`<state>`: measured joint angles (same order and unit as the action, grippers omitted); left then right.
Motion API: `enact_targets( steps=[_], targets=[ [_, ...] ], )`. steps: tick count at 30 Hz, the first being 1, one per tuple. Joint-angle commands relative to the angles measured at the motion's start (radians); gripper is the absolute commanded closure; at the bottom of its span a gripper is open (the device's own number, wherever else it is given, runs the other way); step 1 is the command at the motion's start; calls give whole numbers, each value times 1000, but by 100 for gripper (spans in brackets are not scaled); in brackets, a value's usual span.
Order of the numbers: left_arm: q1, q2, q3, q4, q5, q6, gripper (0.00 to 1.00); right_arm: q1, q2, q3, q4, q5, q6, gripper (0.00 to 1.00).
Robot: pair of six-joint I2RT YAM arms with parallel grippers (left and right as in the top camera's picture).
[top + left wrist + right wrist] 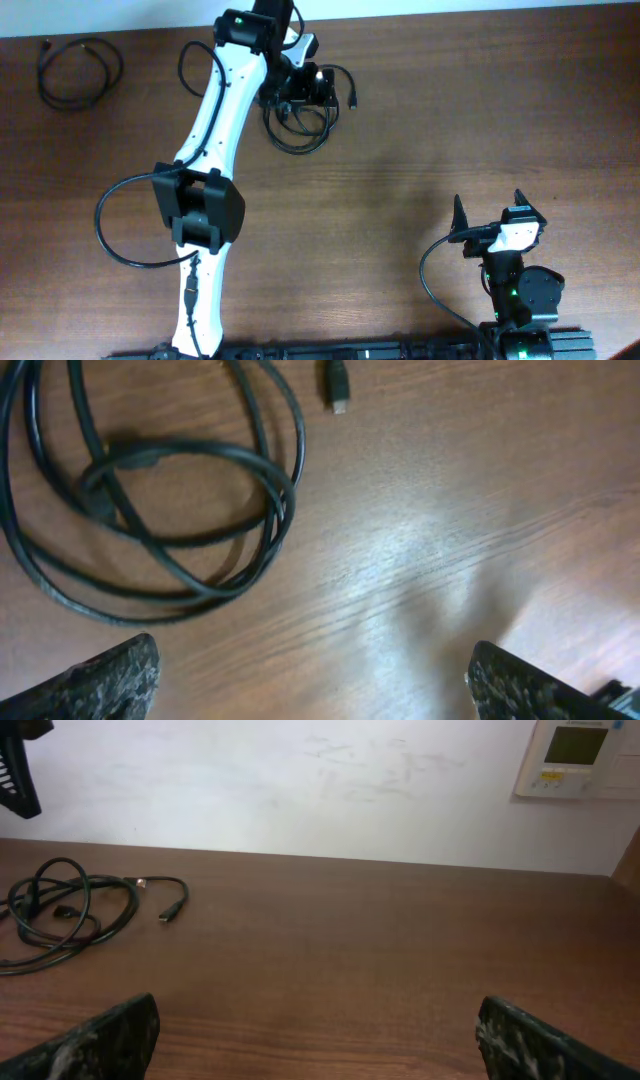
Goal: Untangle cables
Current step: 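Move the left gripper back over the remaining black cable coil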
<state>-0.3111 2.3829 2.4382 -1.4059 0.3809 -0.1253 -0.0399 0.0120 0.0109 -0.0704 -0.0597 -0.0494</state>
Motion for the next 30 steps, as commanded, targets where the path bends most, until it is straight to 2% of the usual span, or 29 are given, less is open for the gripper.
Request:
enact_targets(
  steps=[1,30],
  targets=[
    [6,10,-1,-51,17,-45,1,7,-6,-5,-5,8,1,2],
    [5,11,-1,-58,-31,-39,1,7,-5,-5,-5,8,1,2]
  ],
)
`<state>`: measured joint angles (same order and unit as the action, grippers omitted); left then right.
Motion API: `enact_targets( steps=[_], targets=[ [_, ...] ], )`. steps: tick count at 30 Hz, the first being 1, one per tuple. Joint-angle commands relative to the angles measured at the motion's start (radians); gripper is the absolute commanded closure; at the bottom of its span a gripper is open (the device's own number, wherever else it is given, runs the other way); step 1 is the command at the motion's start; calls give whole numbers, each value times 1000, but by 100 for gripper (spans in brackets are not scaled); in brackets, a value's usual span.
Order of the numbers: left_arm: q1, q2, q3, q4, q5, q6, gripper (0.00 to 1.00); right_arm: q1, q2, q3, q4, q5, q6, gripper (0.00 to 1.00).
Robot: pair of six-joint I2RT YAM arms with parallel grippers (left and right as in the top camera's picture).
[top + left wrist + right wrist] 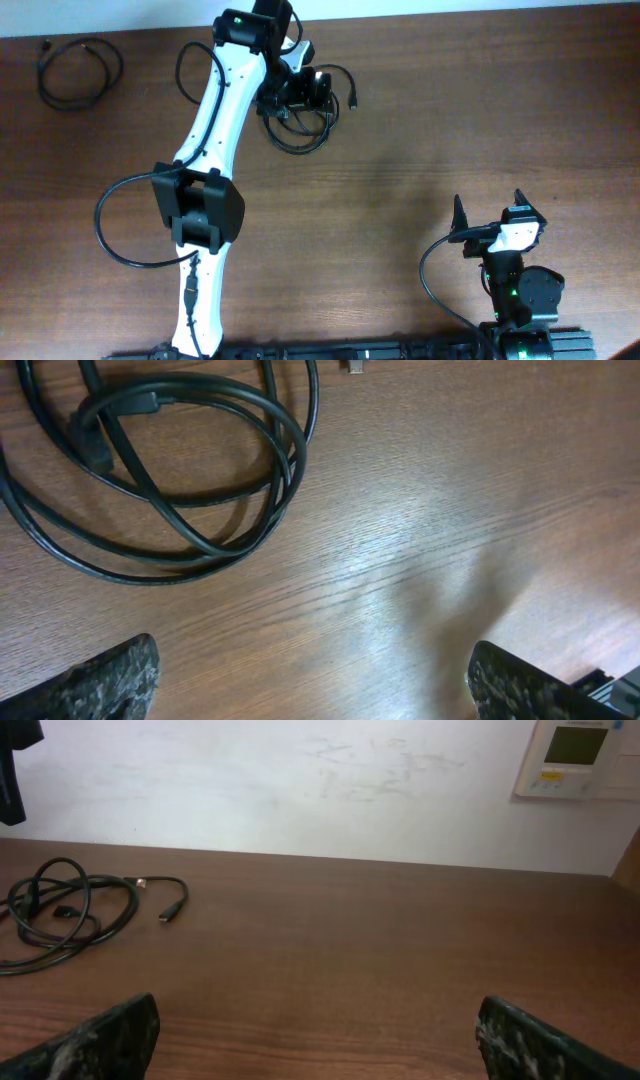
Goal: Untangle cables
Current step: 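Move the left gripper back over the remaining black cable coil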
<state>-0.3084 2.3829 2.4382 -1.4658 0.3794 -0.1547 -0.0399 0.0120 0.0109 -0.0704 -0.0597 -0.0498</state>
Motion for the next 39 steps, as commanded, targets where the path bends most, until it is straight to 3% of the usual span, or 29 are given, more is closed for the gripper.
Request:
enact_targets(
  steps=[1,7,11,28,33,39],
  targets=[
    [3,11,-1,2,-37,-9,1,7,-5,-5,-5,8,2,2],
    [3,13,-1,6,-75,-12,1,7,-5,-5,-5,8,2,2],
    [3,24,-1,-14,-95,-85,1,7,-5,-5,-5,8,2,2],
    [-24,86,-1,-10,-163,-84,1,7,-5,-5,-5,8,2,2],
    [-27,93,-1,-64,-21,-84,1,7,-5,-5,-5,8,2,2],
    [-29,104,-1,-28,-114,-84,1,7,-5,-5,-5,8,2,2]
  ],
)
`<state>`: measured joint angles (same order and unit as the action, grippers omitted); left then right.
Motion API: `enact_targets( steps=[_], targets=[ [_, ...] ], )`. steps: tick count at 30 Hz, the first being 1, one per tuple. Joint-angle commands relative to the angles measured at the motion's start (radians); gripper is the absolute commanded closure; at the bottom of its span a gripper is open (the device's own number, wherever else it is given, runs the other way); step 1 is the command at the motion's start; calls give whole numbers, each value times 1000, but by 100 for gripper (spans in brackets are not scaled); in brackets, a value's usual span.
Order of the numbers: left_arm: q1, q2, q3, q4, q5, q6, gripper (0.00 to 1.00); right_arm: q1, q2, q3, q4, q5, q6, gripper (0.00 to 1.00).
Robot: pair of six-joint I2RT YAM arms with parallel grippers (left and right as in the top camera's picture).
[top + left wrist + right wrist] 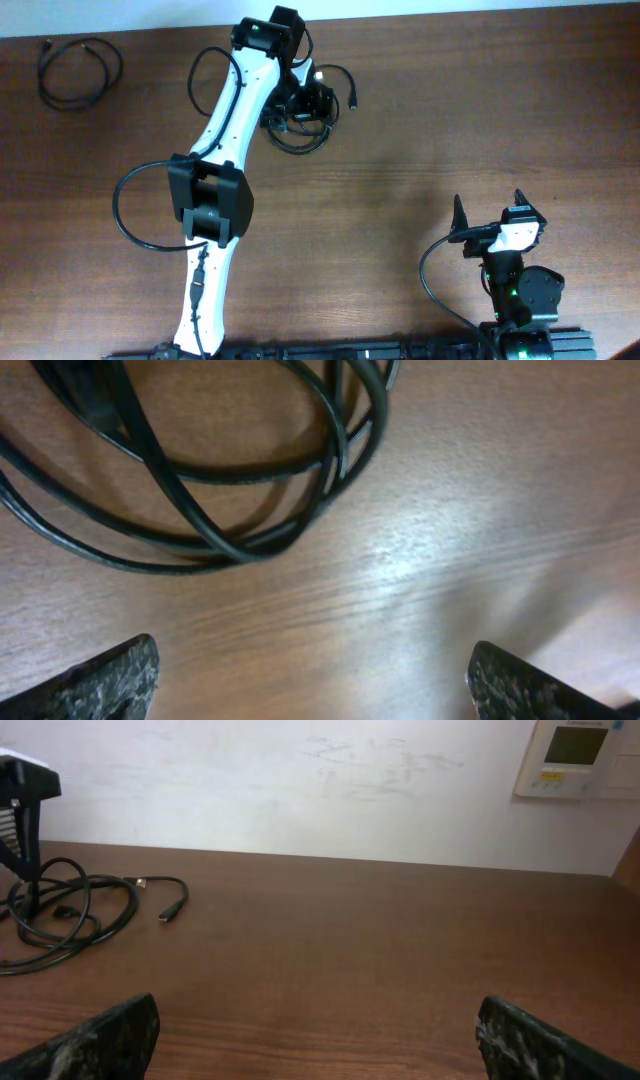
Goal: Untangle cables
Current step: 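Move the left gripper back over the remaining black cable coil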
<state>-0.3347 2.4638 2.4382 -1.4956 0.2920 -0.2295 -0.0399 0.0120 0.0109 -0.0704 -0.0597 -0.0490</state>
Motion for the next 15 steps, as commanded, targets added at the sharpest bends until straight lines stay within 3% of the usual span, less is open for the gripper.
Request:
enact_targets(
  steps=[1,15],
  targets=[
    [-3,27,-1,2,-27,-10,1,7,-5,-5,-5,8,1,2],
    [-3,40,-1,29,-51,-10,1,7,-5,-5,-5,8,1,2]
  ],
)
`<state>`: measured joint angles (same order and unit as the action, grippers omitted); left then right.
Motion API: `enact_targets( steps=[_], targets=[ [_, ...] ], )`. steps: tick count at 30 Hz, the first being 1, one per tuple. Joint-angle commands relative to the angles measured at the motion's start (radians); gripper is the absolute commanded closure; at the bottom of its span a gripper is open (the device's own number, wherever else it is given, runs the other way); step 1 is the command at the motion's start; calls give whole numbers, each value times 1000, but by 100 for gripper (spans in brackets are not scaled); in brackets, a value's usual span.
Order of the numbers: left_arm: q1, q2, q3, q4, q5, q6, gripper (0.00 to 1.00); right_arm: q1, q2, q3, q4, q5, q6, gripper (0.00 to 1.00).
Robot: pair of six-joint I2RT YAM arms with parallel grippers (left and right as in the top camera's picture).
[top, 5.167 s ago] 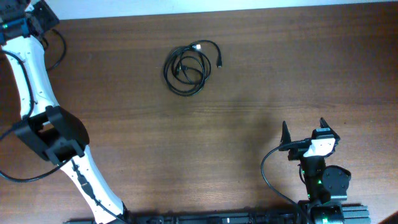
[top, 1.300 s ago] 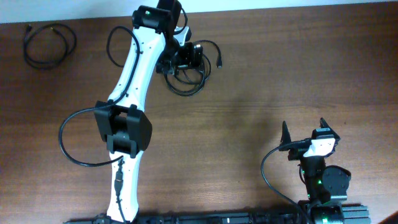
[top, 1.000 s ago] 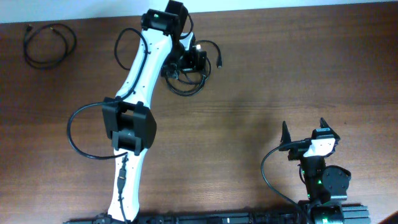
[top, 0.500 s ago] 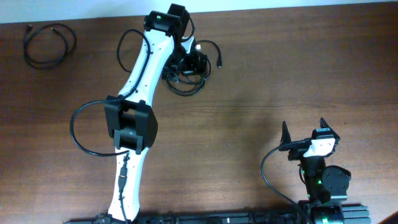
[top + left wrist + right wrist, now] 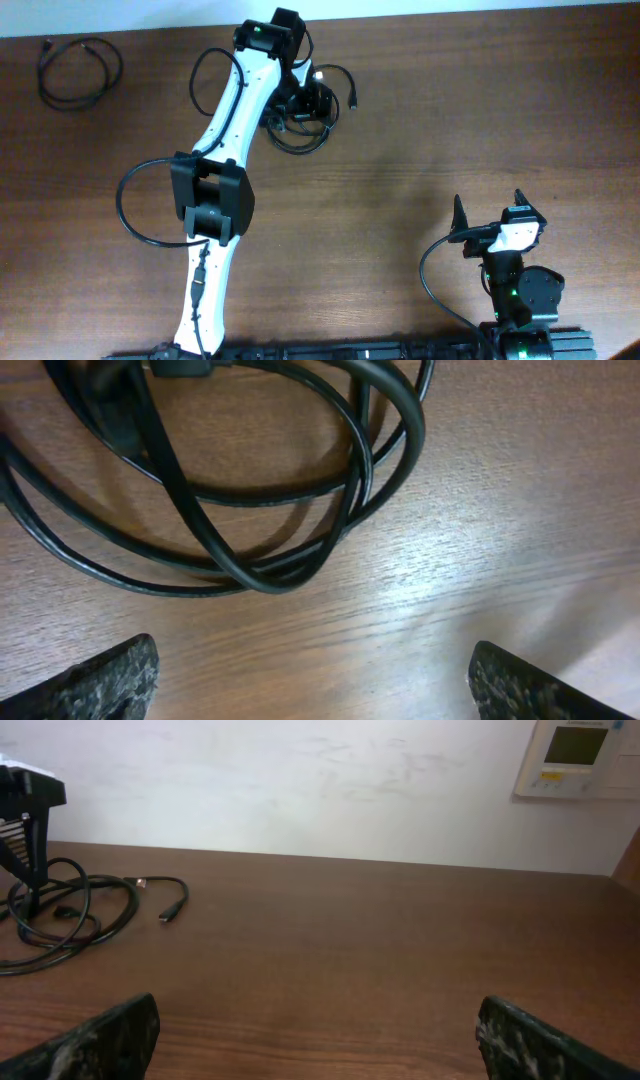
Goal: Untangle cables
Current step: 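Move the left gripper back over the remaining black cable coil, then lower the left gripper onto the coil and grasp a loop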
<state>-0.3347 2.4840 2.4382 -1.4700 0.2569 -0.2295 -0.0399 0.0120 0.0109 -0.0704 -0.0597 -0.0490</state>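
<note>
A tangle of black cable (image 5: 300,135) lies at the back middle of the table, one plug end (image 5: 352,101) trailing to its right. My left gripper (image 5: 303,103) is open right above the tangle; in the left wrist view the loops (image 5: 250,490) fill the upper frame and its fingertips (image 5: 110,675) stand wide apart over bare wood. From the right wrist view the same tangle (image 5: 60,915) lies far left. My right gripper (image 5: 493,217) is open near the front right, nothing between its fingers.
A second coiled black cable (image 5: 78,70) lies alone at the back left corner. A white wall with a thermostat panel (image 5: 578,758) stands behind the table's far edge. The left arm's own cable (image 5: 135,205) loops out to the left.
The left gripper has come a little lower and closer over the tangle; the loops look larger and sit more to the right in its wrist view. The right arm is unchanged.
The left gripper was open over the right side of the tangle, with the plug end in its view. Then it stood nearer the loops, the plug leaving the view. Now it is open close above the loops. The cables and right arm have not moved.
</note>
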Motion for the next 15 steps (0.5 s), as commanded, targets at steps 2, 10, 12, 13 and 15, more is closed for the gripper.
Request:
enact_targets(
  steps=[2,10,12,13,15],
  targets=[
    [-3,20,-1,3,-38,-10,1,7,-5,-5,-5,8,1,2],
    [15,20,-1,6,-175,-33,0,7,-5,-5,-5,8,1,1],
    [18,20,-1,10,-175,-33,1,7,-5,-5,-5,8,1,2],
    [18,20,-1,11,-175,-33,1,7,-5,-5,-5,8,1,2],
    [18,20,-1,14,-175,-32,1,7,-5,-5,-5,8,1,2]
  ],
)
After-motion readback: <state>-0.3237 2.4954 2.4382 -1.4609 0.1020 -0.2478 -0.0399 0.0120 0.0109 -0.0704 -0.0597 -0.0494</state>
